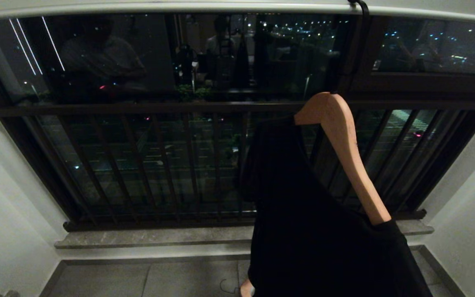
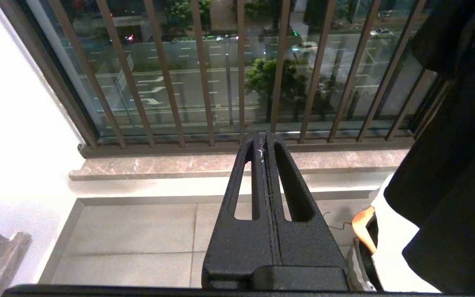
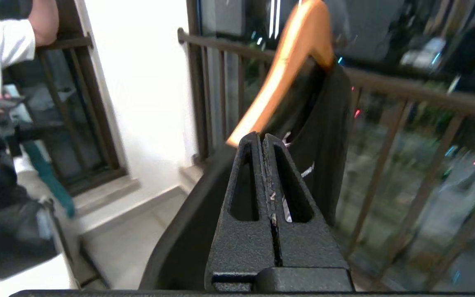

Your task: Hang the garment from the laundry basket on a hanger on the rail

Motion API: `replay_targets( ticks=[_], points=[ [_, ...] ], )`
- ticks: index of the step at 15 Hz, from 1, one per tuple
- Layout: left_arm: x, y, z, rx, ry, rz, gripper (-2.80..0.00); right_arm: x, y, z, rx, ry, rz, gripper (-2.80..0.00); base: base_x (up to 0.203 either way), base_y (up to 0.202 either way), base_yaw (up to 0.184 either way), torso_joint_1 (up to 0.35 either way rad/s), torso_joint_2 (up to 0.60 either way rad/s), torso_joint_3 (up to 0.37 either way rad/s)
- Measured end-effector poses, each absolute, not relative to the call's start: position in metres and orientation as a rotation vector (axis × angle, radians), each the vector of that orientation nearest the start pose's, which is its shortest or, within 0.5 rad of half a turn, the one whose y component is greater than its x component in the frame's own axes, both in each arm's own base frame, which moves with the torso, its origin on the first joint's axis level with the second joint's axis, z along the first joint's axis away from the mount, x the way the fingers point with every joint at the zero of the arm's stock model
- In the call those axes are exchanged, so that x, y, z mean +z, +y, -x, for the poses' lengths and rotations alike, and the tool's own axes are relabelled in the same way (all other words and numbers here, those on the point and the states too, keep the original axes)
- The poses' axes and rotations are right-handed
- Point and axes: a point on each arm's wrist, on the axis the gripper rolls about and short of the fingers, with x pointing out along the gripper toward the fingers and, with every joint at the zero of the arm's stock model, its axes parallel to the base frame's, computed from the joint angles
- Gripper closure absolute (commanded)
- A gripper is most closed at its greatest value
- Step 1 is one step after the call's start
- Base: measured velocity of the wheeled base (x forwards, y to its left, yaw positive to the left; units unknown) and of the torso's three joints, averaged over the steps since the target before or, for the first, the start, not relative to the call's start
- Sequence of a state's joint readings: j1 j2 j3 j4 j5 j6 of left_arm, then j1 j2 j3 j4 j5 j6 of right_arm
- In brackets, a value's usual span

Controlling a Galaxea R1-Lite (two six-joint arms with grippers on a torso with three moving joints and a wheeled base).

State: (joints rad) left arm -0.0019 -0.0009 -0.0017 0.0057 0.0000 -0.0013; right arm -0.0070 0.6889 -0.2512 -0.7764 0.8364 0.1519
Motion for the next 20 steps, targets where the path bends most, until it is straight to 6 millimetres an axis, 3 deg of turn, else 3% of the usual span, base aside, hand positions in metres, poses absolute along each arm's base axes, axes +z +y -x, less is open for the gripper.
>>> replay_targets(
  ticks=[5, 7, 10, 14, 17, 20],
  points=[
    [0.075, 0.000, 0.023, -0.002, 0.003, 0.001, 0.00, 0.187, 0.015, -0.004, 0.732, -0.312, 0.044, 0.00, 0.000, 0.000, 0.000, 0.000, 0.00, 0.000],
    [0.075, 0.000, 0.023, -0.002, 0.003, 0.001, 0.00, 0.168, 0.015, 0.004, 0.682, -0.302, 0.040, 0.00, 0.000, 0.000, 0.000, 0.000, 0.00, 0.000],
    [0.075, 0.000, 0.023, -0.002, 0.004, 0.001, 0.00, 0.138, 0.010, 0.002, 0.459, -0.253, 0.076, 0.00, 0.000, 0.000, 0.000, 0.000, 0.00, 0.000],
    [0.075, 0.000, 0.023, -0.002, 0.004, 0.001, 0.00, 0.106, 0.003, 0.003, 0.162, -0.048, 0.118, 0.00, 0.000, 0.000, 0.000, 0.000, 0.00, 0.000],
    [0.075, 0.000, 0.023, -0.002, 0.003, 0.001, 0.00, 0.094, 0.001, 0.004, 0.079, 0.067, 0.112, 0.00, 0.000, 0.000, 0.000, 0.000, 0.00, 0.000],
    [0.075, 0.000, 0.023, -0.002, 0.003, 0.001, 0.00, 0.093, 0.001, 0.004, 0.077, 0.068, 0.086, 0.00, 0.000, 0.000, 0.000, 0.000, 0.00, 0.000]
  ],
)
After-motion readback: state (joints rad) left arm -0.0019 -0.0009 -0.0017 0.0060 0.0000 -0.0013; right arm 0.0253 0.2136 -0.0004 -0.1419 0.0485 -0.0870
